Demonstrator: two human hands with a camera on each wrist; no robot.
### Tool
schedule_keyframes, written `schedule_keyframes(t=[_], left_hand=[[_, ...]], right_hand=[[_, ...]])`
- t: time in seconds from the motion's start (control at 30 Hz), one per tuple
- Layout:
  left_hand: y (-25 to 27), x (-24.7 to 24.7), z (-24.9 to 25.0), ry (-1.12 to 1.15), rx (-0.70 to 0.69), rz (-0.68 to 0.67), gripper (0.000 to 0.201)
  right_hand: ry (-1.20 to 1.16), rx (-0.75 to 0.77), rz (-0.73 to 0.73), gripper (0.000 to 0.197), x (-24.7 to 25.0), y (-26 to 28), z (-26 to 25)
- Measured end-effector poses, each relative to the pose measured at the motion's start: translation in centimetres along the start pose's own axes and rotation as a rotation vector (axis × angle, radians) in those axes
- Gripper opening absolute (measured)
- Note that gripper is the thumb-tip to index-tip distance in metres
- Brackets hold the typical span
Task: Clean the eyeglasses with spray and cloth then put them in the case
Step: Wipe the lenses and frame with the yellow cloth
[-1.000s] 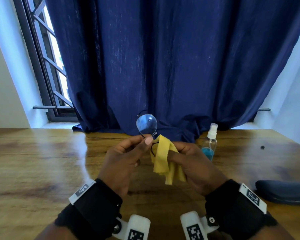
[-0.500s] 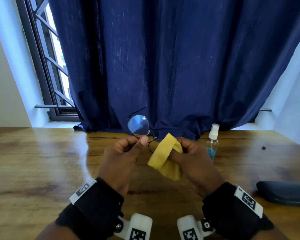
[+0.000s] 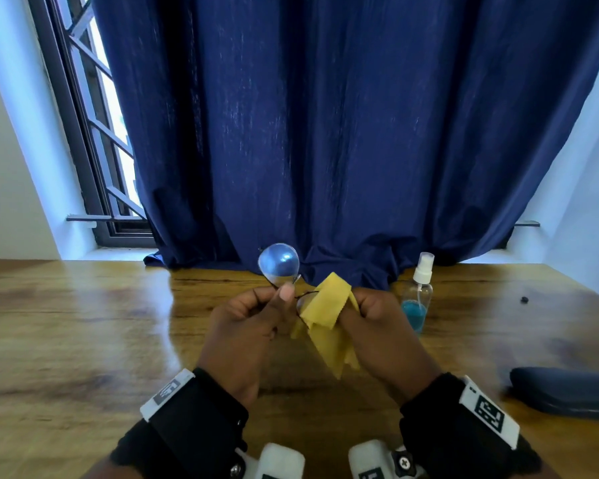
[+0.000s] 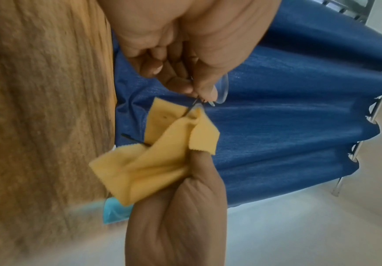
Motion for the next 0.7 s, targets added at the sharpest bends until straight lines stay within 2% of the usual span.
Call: schedule_keyframes(t=[0.07,0.13,0.23,0.3,0.37,0.43,0.6,0.7], left_hand=[[-0.3,0.4,0.3,-0.013,0.006,0.019,0.032],[-0.4,0.6,0.2,-0.017,0.014,0.022,0.036],[-0.2,0.4,0.1,-0.077,0.03,-0.001,0.037],[0.2,0.0,-0.1,-0.15,0.028,-0.058,0.033],[0.4,-0.1,-0.2,-0.195,0.024,-0.075,0.029],[0.4,0.0,-0.2,-0.201,-0.004,-0.071,0.024],[0.1,0.3,0.7,-0.161,-0.092,0.051,0.017],[-0.5,1.1,1.0,-0.114,-0.081,0.1,0.025]], right_hand=[[-0.051,0.007,-0.115,0.015,-0.2,0.2,-0.4],[-0.027,0.015,-0.155,0.013,-0.2,0.2,-0.2],[-0.039,-0.01,-0.053,0.009,-0.3,0.2,0.2],[-0.02,-0.018,0.039,0.019,-0.2,0.2,0.4],[0.02,-0.023,0.073,0.025,-0.1,0.1,0.7],[0.009,-0.022,0.071,0.017,-0.2,0.0,0.6],[-0.045,0.001,-0.034,0.02,0.0,0.0,-0.1],[-0.009,-0.022,0.096,0.007,1.1,-0.5,0.0]])
Point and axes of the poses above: each hand's wrist, its own y-axis away from the middle knuckle, its own x-axis out of the back of the hand, z = x × y, the point moved 1 cm from there along -y, towards the middle knuckle, and after that the axes turned 6 degrees about -y, right-handed, at the moved point
